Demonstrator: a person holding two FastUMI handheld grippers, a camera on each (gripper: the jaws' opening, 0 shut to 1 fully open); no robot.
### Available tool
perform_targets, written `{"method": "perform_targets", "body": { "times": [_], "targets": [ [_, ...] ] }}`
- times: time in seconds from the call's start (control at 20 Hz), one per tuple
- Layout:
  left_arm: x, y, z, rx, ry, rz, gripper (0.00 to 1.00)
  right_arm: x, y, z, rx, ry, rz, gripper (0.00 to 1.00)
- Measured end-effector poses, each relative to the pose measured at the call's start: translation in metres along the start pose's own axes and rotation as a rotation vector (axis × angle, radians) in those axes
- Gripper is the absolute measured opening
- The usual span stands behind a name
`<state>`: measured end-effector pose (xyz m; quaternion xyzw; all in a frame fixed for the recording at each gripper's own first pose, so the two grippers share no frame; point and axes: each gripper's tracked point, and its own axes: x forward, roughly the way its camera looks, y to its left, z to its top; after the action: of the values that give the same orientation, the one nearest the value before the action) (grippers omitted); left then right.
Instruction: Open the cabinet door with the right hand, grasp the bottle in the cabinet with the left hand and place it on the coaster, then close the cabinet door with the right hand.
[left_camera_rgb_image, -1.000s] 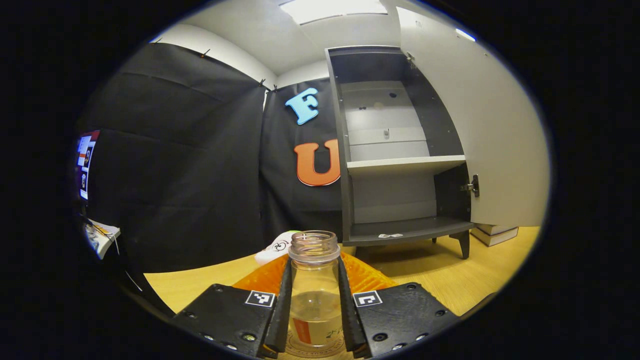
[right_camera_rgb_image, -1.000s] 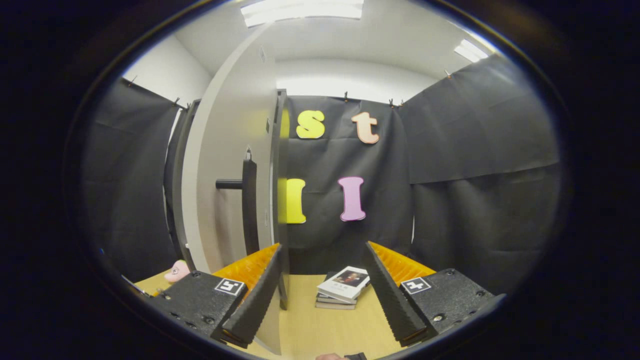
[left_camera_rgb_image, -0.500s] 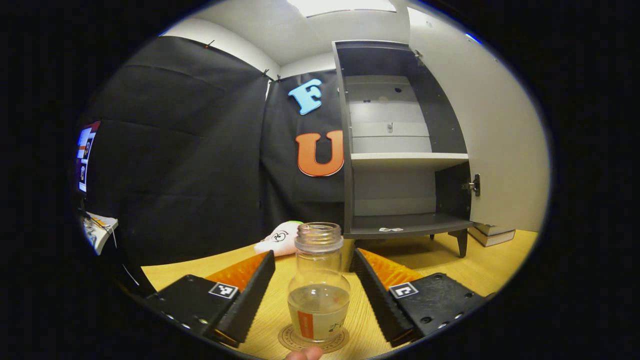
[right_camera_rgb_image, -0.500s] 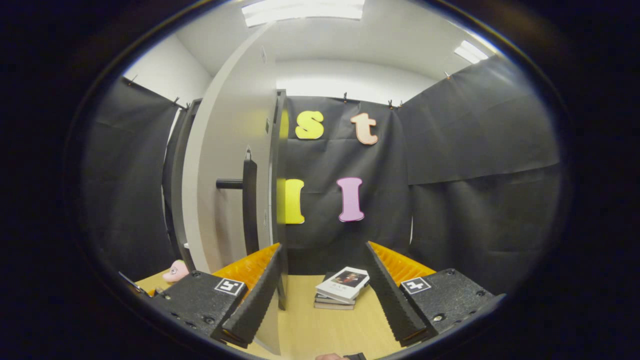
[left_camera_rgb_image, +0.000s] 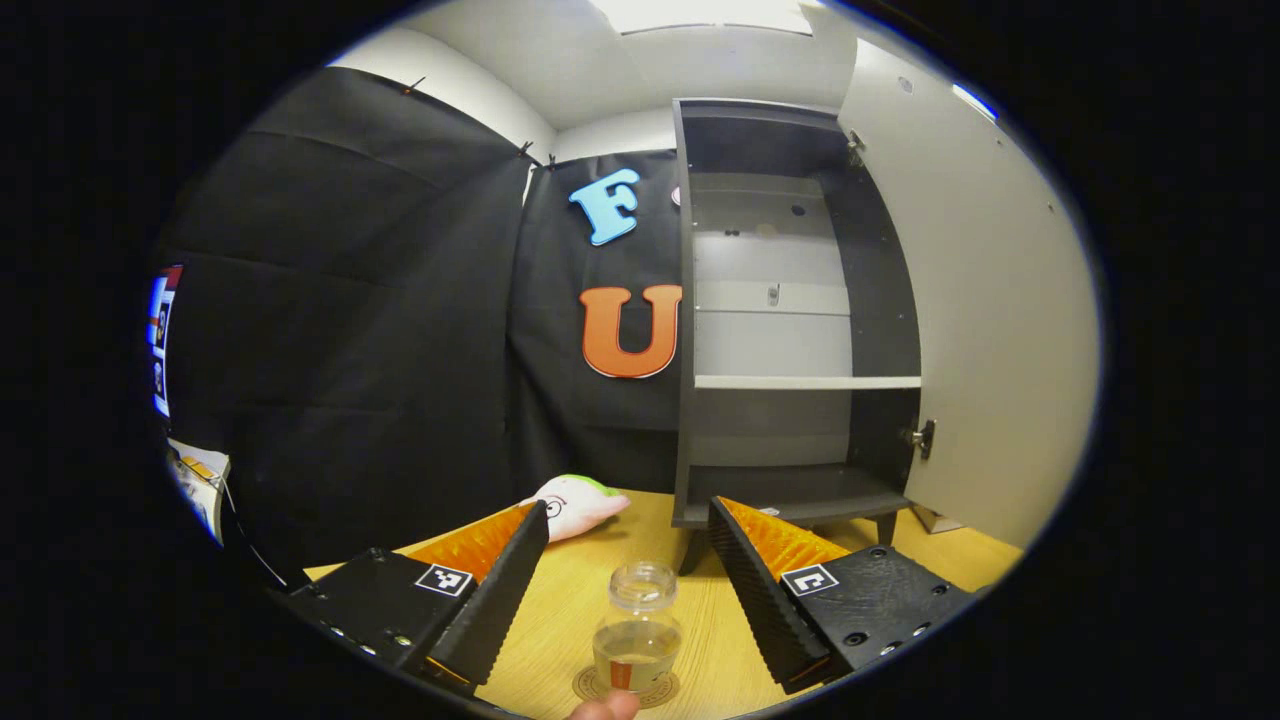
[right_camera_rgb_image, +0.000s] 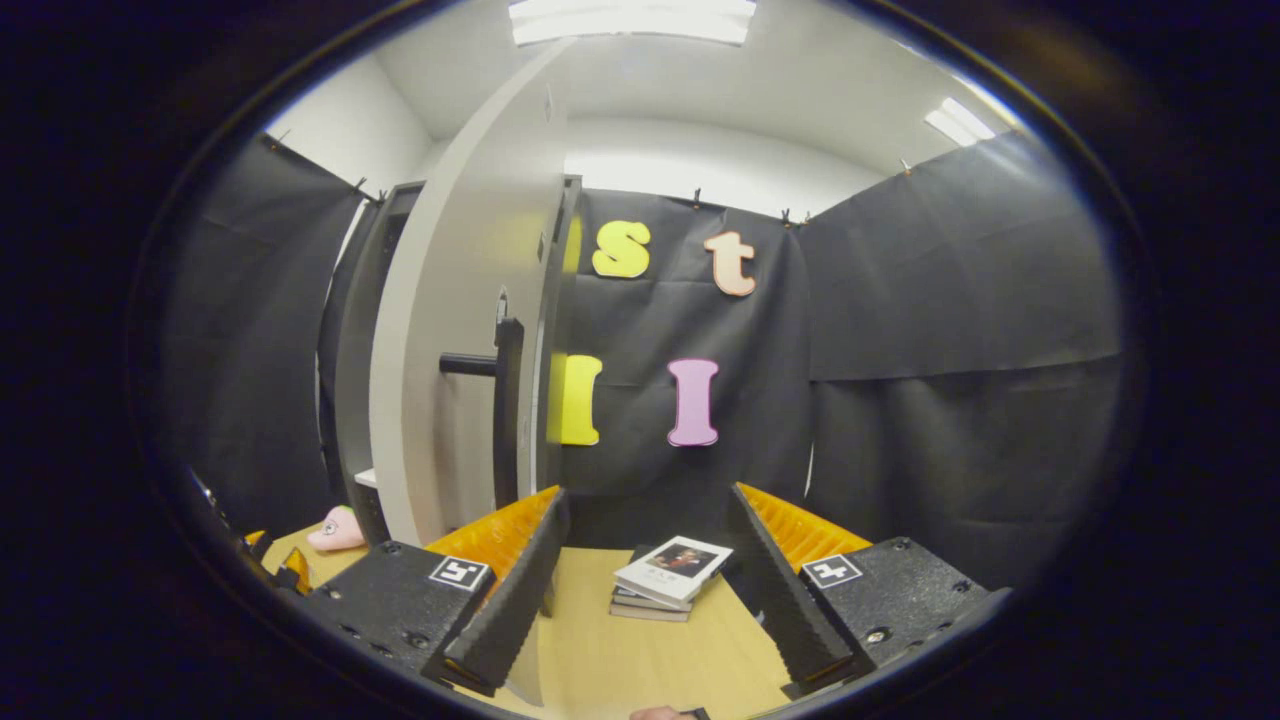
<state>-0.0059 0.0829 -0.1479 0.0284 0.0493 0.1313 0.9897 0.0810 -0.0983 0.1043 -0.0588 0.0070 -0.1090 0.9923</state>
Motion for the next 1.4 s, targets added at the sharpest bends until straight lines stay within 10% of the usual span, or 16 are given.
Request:
{"method": "perform_targets", "body": {
  "times": [0.5,1.4],
  "targets": [
    [-0.003,-0.026,0.108,0.036,-0.009,-0.11,0.96,0.007,0.004,-0.012,0.037,-0.016,0.083,0.98],
    [-0.012,-0.039,0.106,0.007,-0.008,-0.123,0.96,0.002,0.073,-0.017,0.175,-0.036,0.331,0.94]
  ]
}}
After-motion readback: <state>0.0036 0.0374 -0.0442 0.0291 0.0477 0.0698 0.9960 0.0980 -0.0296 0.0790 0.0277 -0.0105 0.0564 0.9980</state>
